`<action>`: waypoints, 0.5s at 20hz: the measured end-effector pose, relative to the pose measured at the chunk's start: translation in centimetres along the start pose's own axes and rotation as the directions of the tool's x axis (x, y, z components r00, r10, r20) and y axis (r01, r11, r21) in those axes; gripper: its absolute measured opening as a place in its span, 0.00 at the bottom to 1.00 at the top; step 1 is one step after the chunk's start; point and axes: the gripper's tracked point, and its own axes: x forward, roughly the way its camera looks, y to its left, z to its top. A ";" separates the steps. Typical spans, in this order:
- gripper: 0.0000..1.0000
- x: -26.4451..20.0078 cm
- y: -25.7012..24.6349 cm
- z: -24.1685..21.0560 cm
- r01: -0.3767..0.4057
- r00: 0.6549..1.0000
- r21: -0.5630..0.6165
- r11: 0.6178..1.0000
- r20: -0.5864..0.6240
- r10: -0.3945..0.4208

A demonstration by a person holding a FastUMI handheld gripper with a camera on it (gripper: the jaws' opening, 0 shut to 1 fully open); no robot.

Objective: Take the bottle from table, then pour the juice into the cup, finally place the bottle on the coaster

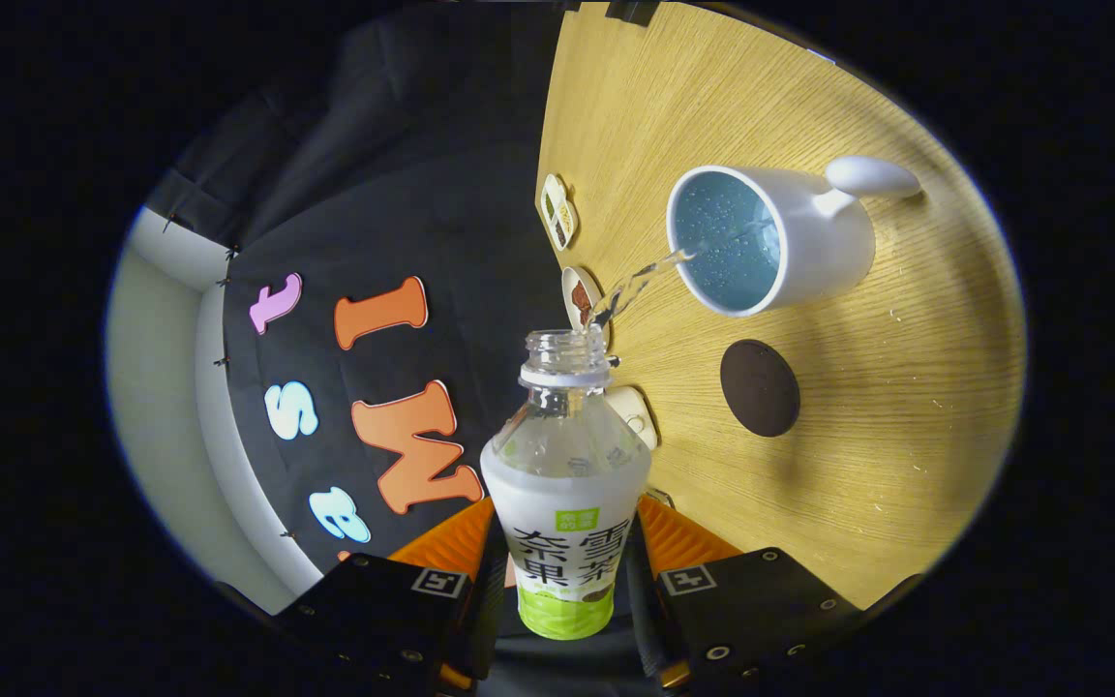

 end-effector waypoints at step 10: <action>0.58 -0.3 0.4 0.4 0.001 1.000 0.036 0.999 0.005 -0.002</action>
